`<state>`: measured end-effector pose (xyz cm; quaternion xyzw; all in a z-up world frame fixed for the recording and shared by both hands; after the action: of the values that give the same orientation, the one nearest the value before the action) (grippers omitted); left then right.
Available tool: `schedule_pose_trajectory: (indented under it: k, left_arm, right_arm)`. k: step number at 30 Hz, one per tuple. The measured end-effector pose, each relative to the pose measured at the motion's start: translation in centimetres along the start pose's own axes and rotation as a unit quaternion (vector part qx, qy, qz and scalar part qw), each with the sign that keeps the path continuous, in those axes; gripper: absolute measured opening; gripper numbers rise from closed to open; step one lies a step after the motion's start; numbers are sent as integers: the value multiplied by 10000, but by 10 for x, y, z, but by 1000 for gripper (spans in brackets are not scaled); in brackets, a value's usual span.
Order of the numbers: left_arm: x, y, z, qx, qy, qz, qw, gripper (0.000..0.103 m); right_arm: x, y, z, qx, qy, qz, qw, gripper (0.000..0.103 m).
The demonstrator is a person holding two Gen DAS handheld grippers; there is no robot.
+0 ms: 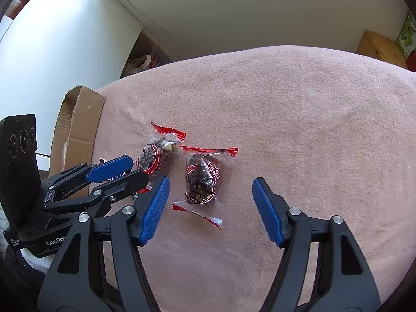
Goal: Organize snacks
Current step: 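Grasp a red-wrapped candy with the left tool while the right tool grasps another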
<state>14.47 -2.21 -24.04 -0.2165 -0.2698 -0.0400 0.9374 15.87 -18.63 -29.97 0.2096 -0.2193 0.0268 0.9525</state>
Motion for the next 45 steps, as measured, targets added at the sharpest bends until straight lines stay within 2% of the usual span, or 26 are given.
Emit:
schedule_pose_trajectory:
  k: [3,5,6,9,13,19,26,35,45]
  left_arm:
    - [-1,0,-6,25,67,-51,10000,44]
    - [-1,1,-9,53,105,-76,9999,43]
    - [-2,2,-9,50,122,-76,9999,41]
    - [-2,4,-11,66,146,-77,9998,37]
    - [-2,4,-11,76,115,-108,9998,37]
    - [-2,3,-11,130,43,-158,9998,36]
    - [0,3,0,149,-118,-122,9997,36]
    - [12,9,30,135,-456,-3,9989,36]
    - [25,31,79,393,-996,81,9942,36]
  right_arm:
    - [-1,0,-4,12,51,-1,10000,68]
    - [-3,-1,-8,34,107,-30,9999,57]
    - [-3,-1,-10,33,132,-40,9999,55]
    - [-5,-2,-14,34,166,-43,9998,53]
    - [-6,-3,-18,70,188,-95,9998,50]
    - [-6,2,-21,215,203,-134,9995,37]
    - [-6,8,-14,248,95,-120,9996,35]
    - [1,13,14,294,-152,-25,9994,35]
    - [26,50,40,402,-522,287,9974,35]
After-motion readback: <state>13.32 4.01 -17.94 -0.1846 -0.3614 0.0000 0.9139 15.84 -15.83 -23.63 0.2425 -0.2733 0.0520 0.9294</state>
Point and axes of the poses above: each gripper's, at about its wrist camera, not at the fingertips, and z roughly against the way its jaws point, y to its left, x to its top, the point moved 6 cm from there along -z, roughly the way its jaws point, and after that the axes turned 15 degrees about -y, right-handed, at the moved point
